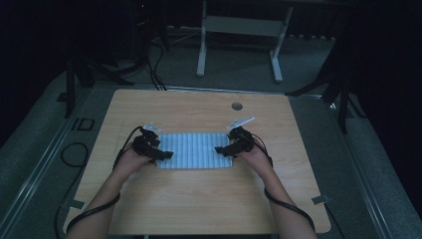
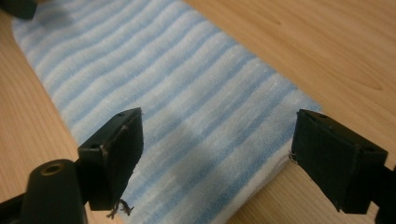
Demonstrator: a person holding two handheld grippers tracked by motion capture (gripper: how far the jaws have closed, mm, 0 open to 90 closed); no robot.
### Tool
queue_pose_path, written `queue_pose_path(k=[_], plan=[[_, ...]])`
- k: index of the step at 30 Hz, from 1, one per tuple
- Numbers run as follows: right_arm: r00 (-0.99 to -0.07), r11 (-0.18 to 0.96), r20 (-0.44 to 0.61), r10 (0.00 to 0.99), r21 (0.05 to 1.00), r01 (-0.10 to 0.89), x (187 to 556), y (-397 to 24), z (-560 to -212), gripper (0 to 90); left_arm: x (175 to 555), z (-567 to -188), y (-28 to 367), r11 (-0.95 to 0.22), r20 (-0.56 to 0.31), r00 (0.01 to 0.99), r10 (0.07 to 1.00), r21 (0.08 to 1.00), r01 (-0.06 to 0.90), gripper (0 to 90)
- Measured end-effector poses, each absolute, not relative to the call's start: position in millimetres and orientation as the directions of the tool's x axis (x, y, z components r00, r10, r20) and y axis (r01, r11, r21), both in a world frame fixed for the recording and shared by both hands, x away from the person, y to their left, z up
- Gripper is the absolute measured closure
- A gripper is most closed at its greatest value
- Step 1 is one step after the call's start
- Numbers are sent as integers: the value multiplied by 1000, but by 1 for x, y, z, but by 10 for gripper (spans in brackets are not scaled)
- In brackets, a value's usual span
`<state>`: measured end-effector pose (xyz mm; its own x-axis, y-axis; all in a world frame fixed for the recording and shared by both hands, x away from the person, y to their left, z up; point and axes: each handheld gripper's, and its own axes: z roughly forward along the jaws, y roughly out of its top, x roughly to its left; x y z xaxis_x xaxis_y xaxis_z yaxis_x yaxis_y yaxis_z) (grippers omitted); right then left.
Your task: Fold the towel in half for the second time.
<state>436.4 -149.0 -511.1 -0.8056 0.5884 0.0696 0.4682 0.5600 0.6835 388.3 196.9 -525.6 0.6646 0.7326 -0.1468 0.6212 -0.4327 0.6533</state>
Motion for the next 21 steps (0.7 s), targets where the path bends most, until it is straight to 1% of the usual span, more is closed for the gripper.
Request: queue_pose_path(k=[1,3,4,8,10,14,16,21], plan=[[-815,570,40,578,694,439,432,-151,-513,122,385,-527,197,-431,-148,665,732,656,620,129],[-815,568,46,578,695,442,429,-153,-515,120,378,-529,197,-444,-121,664,737,654,612,44],[-816,568,43,576,697,437,427,-155,-515,119,374,-530,198,-454,-108,668,736,654,606,17],[-811,556,35,585,711,431,419,-164,-515,120,362,-532,206,-431,-105,648,754,666,609,17],[-808,556,22,588,714,425,415,-170,-515,119,356,-533,212,-417,-86,633,770,683,600,17],[-807,559,-4,590,724,404,408,-184,-517,120,346,-535,220,-413,-83,630,773,687,597,17],[-805,566,-20,593,721,399,404,-190,-520,120,342,-537,225,-396,-103,624,775,690,606,17],[-787,550,-10,617,720,422,395,-210,-530,120,331,-542,235,-386,-108,618,779,693,608,17]])
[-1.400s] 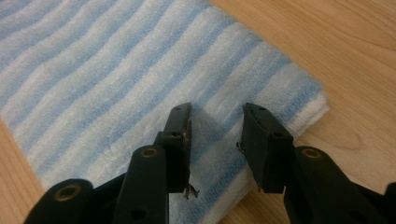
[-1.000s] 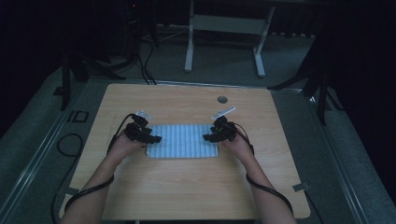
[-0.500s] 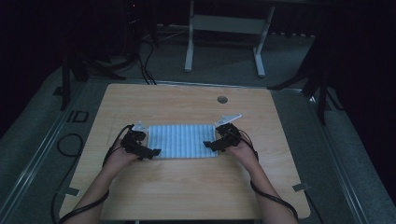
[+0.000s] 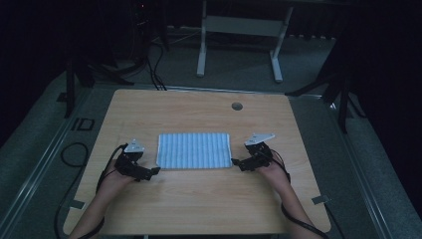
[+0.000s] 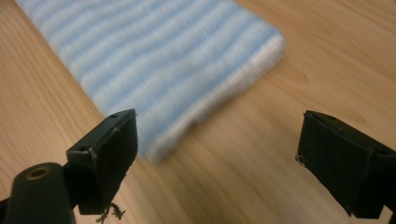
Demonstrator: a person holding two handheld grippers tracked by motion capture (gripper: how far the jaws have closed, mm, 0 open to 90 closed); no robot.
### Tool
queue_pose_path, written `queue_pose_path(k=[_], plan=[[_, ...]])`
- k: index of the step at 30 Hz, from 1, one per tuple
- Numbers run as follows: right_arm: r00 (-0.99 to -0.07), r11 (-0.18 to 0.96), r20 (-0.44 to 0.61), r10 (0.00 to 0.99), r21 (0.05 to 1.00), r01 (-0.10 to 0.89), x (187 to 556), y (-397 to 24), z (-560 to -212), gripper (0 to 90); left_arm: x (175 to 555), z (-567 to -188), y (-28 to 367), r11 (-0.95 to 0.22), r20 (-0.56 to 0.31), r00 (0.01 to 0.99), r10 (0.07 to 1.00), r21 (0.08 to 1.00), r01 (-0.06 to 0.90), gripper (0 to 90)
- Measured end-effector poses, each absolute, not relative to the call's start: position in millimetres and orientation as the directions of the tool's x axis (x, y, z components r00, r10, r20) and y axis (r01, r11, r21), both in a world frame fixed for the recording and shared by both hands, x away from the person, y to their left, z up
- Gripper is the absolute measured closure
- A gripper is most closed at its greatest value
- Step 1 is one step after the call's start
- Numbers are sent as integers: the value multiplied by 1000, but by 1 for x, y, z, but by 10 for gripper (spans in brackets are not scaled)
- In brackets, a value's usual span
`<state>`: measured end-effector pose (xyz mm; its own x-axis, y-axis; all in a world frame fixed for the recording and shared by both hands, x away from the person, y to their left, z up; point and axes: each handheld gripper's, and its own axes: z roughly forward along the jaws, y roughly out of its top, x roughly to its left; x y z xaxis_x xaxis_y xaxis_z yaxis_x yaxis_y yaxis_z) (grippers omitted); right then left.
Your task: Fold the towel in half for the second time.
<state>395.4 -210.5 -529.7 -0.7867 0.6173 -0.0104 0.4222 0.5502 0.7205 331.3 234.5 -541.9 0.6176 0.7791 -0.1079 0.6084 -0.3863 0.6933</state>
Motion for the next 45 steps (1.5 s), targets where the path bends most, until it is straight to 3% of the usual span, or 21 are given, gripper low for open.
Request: queue_pose_path(k=[26,45], plan=[[-660,411,31,751,760,503,345,-294,-536,130,299,-555,269,-281,-134,520,844,716,639,17],[-485,247,35,874,827,505,318,-344,-538,129,281,-552,284,-220,-130,476,870,762,609,17]])
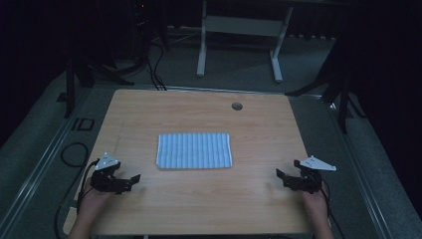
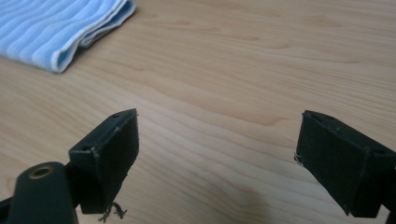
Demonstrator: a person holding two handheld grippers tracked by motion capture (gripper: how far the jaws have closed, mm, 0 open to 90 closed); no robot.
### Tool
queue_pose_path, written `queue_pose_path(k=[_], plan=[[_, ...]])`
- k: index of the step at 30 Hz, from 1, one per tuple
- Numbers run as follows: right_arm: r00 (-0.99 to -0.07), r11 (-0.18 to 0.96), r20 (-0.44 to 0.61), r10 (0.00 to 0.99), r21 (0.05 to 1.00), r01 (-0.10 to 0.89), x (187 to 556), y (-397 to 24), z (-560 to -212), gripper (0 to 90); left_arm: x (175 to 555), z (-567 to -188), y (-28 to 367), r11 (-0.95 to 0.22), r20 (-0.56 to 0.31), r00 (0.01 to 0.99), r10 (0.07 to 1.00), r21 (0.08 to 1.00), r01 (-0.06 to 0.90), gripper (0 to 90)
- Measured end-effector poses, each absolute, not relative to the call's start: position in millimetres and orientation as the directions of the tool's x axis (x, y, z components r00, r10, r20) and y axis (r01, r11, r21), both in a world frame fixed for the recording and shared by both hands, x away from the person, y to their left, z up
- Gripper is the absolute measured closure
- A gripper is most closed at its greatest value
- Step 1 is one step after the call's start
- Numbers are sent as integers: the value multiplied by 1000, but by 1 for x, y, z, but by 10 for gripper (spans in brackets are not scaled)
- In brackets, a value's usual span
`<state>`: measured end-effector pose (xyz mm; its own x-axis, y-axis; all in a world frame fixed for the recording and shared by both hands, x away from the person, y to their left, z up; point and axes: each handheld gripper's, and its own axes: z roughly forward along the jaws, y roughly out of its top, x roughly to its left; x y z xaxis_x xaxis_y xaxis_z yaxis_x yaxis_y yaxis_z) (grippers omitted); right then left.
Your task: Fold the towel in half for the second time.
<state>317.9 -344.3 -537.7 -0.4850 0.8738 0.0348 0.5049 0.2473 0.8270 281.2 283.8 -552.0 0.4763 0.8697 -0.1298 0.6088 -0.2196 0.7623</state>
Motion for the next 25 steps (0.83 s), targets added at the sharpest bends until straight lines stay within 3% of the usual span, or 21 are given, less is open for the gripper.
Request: queue_pose_path(k=[25], plan=[[-456,276,-19,890,818,505,320,-345,-540,131,279,-554,286,-221,-82,441,894,774,594,17]])
